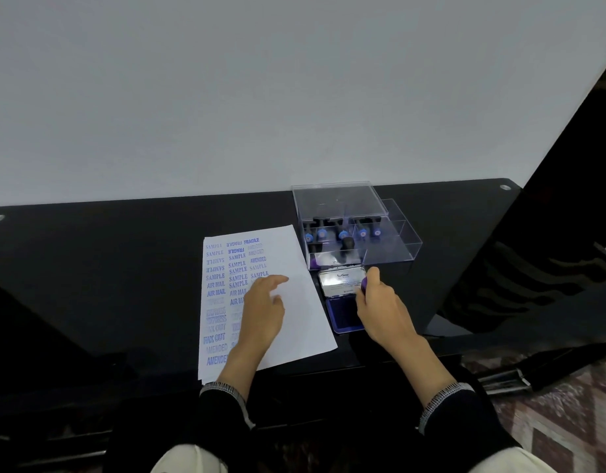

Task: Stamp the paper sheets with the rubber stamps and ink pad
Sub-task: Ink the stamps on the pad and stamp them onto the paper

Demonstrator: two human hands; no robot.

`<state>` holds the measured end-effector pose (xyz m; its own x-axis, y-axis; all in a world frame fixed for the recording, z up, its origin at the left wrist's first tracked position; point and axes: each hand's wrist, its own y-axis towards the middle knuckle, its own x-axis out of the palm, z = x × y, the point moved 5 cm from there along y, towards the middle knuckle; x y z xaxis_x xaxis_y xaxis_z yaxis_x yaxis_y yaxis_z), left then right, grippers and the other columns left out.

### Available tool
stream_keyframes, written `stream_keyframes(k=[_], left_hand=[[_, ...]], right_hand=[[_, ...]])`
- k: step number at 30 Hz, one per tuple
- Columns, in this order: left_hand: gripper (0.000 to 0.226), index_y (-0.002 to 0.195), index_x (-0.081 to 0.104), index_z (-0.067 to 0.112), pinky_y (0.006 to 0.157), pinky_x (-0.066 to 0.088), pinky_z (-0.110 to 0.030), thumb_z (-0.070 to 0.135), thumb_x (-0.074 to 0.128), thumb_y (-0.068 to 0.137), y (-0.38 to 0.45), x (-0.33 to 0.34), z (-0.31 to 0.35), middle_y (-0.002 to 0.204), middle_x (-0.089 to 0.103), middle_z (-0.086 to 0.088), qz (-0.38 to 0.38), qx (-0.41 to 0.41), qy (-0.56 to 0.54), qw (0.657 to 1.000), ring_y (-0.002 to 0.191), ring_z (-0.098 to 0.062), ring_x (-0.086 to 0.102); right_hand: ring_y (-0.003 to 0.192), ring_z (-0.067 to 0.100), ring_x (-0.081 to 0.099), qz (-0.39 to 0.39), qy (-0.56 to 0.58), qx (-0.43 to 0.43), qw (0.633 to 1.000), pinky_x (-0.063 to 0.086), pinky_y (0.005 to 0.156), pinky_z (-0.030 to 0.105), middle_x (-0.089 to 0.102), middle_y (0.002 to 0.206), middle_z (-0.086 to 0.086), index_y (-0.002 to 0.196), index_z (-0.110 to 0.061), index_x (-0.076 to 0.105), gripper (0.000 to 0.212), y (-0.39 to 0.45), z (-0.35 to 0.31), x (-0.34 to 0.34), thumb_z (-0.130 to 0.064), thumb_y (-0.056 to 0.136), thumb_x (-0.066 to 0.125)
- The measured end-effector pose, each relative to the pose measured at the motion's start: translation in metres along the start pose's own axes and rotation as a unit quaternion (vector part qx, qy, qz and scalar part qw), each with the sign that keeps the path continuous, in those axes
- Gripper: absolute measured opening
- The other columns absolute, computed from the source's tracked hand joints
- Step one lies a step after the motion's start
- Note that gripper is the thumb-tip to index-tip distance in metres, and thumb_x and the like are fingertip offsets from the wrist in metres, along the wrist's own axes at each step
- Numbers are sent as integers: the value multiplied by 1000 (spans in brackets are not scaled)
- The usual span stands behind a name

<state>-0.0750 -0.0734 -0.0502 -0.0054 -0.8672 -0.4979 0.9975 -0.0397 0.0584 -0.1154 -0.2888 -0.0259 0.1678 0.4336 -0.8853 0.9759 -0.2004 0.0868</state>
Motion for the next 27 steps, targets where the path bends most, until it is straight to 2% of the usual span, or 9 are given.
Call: stream_keyframes(k=[4, 7, 9, 11, 14, 18, 21, 25, 27], left_hand=[[29, 121, 62, 22, 99, 35, -24, 8, 53, 97, 4, -21, -10, 129, 55, 7, 64, 3, 72, 995, 123, -13, 47], [26, 117, 65, 18, 109, 35, -38, 11, 57, 94, 9, -33, -19, 125, 61, 2, 105, 26, 137, 985, 123, -20, 51], [26, 120, 63, 19, 118, 18, -46, 16, 56, 95, 11, -36, -27, 131, 57, 1, 104, 8, 197, 975, 135, -22, 40], [29, 125, 60, 20, 119, 5, -50, 21, 52, 97, 12, -37, -35, 139, 52, 3, 95, -16, 239, 966, 144, -21, 27], [33, 129, 58, 21, 118, 0, -51, 25, 48, 98, 10, -35, -40, 145, 46, 5, 88, -25, 249, 964, 146, -20, 22], [32, 128, 57, 21, 118, 0, -52, 26, 47, 98, 8, -33, -42, 143, 48, 4, 94, -22, 246, 965, 142, -19, 31], [31, 127, 57, 21, 118, 1, -52, 26, 47, 98, 8, -33, -43, 142, 48, 4, 98, -18, 247, 964, 139, -18, 35], [30, 126, 57, 22, 118, 2, -53, 27, 47, 98, 8, -32, -43, 141, 49, 4, 101, -12, 250, 963, 138, -17, 36], [31, 127, 57, 22, 118, 2, -52, 27, 47, 98, 8, -32, -43, 141, 49, 4, 101, -13, 251, 963, 138, -17, 36]], right_hand=[[66, 18, 57, 11, 0, -4, 1000, 42, 52, 29, 58, 83, 4, 99, -16, 34, 13, -2, 3, 4, -17, 98, 47], [73, 18, 58, 21, -30, -23, 999, 41, 56, 26, 61, 92, 5, 108, -12, 38, 15, -3, 3, 7, -17, 98, 47], [73, 17, 56, 24, -49, -35, 998, 39, 57, 25, 61, 94, 5, 111, -11, 39, 17, -2, 3, 8, -17, 98, 47], [70, 17, 55, 22, -30, -31, 999, 39, 55, 26, 62, 93, 6, 108, -12, 38, 15, -2, 4, 8, -16, 97, 48], [76, 19, 61, 15, 19, -23, 999, 50, 58, 32, 63, 97, 6, 104, -16, 36, 16, -2, 5, 6, -14, 96, 50], [72, 18, 54, 19, -42, -39, 998, 38, 58, 27, 61, 95, 6, 113, -11, 39, 19, -2, 3, 9, -14, 96, 48], [72, 20, 58, 30, -73, -48, 996, 39, 58, 27, 62, 91, 7, 114, -11, 40, 19, -1, -1, 10, -14, 96, 47], [67, 16, 50, 27, -59, -36, 997, 34, 57, 24, 59, 89, 5, 116, -9, 40, 23, -2, -1, 8, -14, 96, 48], [59, 12, 46, 28, -29, -32, 999, 30, 51, 20, 54, 79, 1, 110, -9, 40, 19, -2, 0, 6, -13, 95, 50]])
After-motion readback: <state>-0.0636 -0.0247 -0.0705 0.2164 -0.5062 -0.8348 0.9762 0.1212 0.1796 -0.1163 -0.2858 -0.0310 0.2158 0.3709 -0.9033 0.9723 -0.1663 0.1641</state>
